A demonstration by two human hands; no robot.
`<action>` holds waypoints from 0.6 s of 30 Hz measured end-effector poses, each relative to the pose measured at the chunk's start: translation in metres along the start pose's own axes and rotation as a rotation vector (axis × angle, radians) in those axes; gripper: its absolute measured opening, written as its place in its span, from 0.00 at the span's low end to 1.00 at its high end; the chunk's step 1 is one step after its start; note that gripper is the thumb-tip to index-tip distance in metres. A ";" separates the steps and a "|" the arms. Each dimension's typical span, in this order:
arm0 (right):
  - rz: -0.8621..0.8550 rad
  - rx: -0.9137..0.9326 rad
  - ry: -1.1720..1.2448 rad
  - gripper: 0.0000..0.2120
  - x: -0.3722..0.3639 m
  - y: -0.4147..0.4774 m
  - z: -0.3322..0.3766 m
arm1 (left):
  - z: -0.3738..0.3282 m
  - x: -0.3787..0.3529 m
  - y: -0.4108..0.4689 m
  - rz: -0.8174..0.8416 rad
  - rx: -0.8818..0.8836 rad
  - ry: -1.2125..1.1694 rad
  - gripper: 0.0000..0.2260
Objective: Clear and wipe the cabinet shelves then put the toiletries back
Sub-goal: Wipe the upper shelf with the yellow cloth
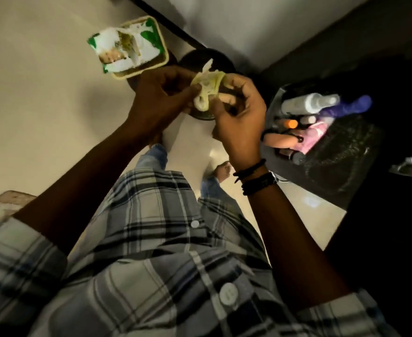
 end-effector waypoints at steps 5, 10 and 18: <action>-0.027 0.008 0.025 0.16 0.063 -0.021 0.010 | -0.029 -0.057 -0.016 0.146 -0.071 0.038 0.04; 0.040 -0.039 0.186 0.18 0.124 -0.037 0.001 | -0.046 -0.112 -0.026 0.222 -0.104 0.062 0.06; -0.149 -0.072 0.355 0.14 0.217 -0.061 -0.025 | -0.057 -0.197 -0.041 0.516 -0.188 0.216 0.10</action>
Point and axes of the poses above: each hand's wrist, its own y-axis towards the middle knuckle, its own x-axis out of the back of the hand, z = x × y, the point moved 1 cm from there along y, towards the middle knuckle, and after that the axes turned 2 degrees about -y, right-handed, at the moved point
